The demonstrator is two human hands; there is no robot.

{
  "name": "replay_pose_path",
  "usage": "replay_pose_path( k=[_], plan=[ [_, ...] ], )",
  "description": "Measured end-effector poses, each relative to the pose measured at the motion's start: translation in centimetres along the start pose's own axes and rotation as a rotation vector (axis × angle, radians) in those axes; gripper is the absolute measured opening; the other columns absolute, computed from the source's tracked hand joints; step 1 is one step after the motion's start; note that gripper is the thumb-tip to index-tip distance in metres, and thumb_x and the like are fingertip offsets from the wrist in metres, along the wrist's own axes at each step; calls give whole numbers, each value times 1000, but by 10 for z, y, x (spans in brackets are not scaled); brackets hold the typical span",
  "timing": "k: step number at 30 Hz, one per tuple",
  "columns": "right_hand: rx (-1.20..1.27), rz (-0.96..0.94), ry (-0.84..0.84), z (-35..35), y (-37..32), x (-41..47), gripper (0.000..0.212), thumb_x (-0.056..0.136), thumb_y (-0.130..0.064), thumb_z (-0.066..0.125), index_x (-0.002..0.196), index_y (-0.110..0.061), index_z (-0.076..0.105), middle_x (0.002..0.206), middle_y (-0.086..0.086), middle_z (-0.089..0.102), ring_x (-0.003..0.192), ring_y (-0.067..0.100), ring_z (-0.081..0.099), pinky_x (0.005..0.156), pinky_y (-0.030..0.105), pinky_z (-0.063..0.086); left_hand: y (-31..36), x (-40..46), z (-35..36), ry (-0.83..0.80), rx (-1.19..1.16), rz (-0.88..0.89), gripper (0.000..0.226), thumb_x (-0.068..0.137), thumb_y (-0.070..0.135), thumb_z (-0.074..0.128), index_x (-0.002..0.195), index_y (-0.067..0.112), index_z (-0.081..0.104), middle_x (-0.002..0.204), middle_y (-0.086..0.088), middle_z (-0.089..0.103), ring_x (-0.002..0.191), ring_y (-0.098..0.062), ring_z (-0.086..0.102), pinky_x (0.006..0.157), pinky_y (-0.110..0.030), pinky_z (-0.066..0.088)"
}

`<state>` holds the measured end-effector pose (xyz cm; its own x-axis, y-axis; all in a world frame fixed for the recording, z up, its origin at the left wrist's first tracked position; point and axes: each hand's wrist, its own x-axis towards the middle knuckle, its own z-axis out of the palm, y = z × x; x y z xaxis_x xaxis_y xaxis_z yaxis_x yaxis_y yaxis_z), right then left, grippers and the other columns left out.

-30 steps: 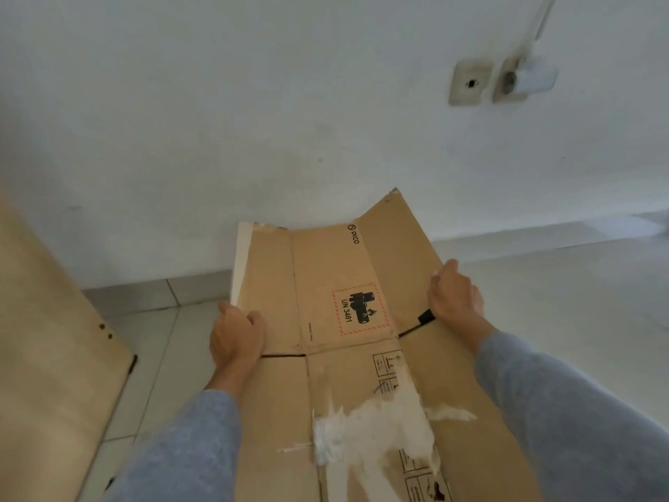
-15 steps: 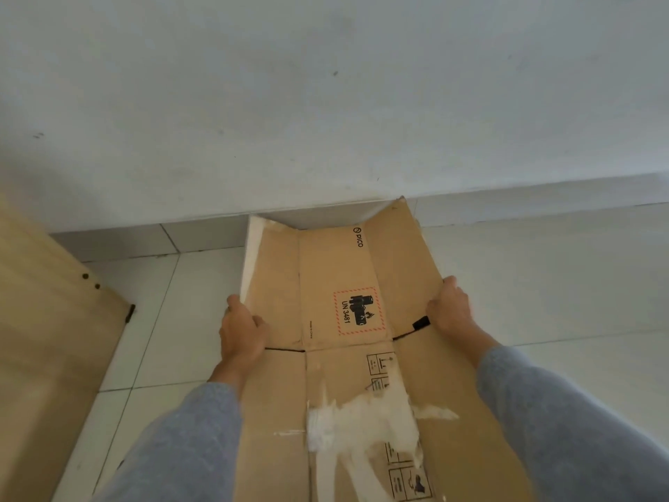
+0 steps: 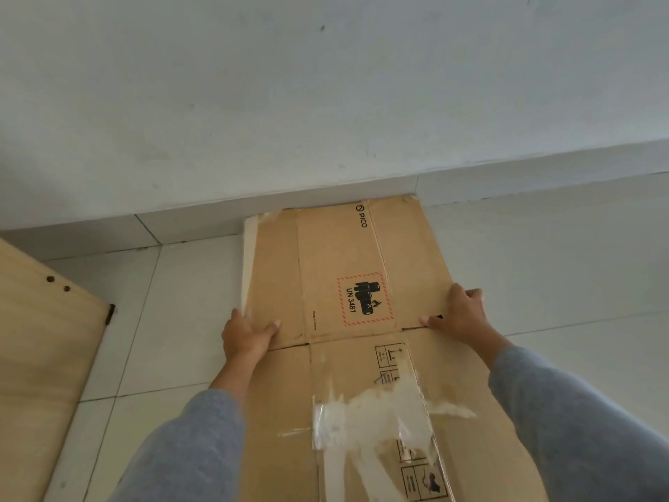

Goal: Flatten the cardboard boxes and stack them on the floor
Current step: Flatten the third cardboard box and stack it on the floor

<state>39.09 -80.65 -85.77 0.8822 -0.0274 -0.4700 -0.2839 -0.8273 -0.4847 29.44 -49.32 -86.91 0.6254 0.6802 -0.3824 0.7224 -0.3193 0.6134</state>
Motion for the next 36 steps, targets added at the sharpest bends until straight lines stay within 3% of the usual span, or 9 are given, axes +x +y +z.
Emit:
replay_pose_path(
  k=[3,7,13,16,21,24,26,30,36],
  plan=[
    [-31,36,-31,-1,1,7,87,69,-36,79,133,-3,30,137,22,32,123,38,42,102,45,39,-2,1,5,41,20,-23,79,70,38,76,132,4,41,135,-18,51,122,-37,49,101,-46,42],
    [-32,52,-12,-2,5,15,86,69,-34,80,132,-2,30,135,21,41,124,37,41,103,50,39,-3,2,12,60,30,-5,87,67,41,78,137,8,38,138,-15,49,125,-35,48,104,-46,40],
    [-3,62,-20,-1,8,21,84,68,-32,81,130,-3,32,133,19,41,123,36,42,104,54,38,-8,11,14,34,33,28,69,63,42,80,115,9,52,124,-14,58,111,-35,56,95,-47,48],
    [-1,51,-35,-5,7,17,85,68,-35,80,131,-4,31,135,19,40,124,36,41,104,54,37,-5,13,11,-20,104,54,70,65,44,78,115,6,49,123,-16,54,111,-35,54,93,-47,48],
    [-12,8,31,-8,11,-5,89,70,-41,77,134,-1,30,135,21,40,126,36,40,102,49,38,1,6,11,-41,182,33,89,74,45,71,138,1,28,139,-19,42,127,-37,43,101,-49,42],
    [7,-62,92,-10,13,-26,82,75,-34,75,133,1,29,137,20,37,127,34,38,103,43,37,5,-17,19,62,232,69,91,84,39,61,146,-1,9,153,-16,24,138,-35,29,108,-49,34],
    [-11,-119,103,-13,13,-42,75,79,-28,72,133,2,30,139,19,36,129,32,37,104,39,36,4,-39,21,127,274,142,86,88,34,58,146,-2,6,157,-17,12,143,-33,19,114,-46,28],
    [-160,-243,43,-11,14,-83,69,84,-25,66,138,-2,30,142,17,38,131,30,36,108,35,32,-13,-87,22,95,289,201,77,87,24,59,146,1,14,157,-14,11,143,-30,19,116,-42,27],
    [-228,-392,-173,24,22,-142,63,82,-4,60,139,-7,32,141,11,39,133,29,37,106,34,35,-42,-165,32,-26,210,399,41,85,2,49,125,4,45,133,-10,45,122,-26,46,99,-34,40]
  ],
)
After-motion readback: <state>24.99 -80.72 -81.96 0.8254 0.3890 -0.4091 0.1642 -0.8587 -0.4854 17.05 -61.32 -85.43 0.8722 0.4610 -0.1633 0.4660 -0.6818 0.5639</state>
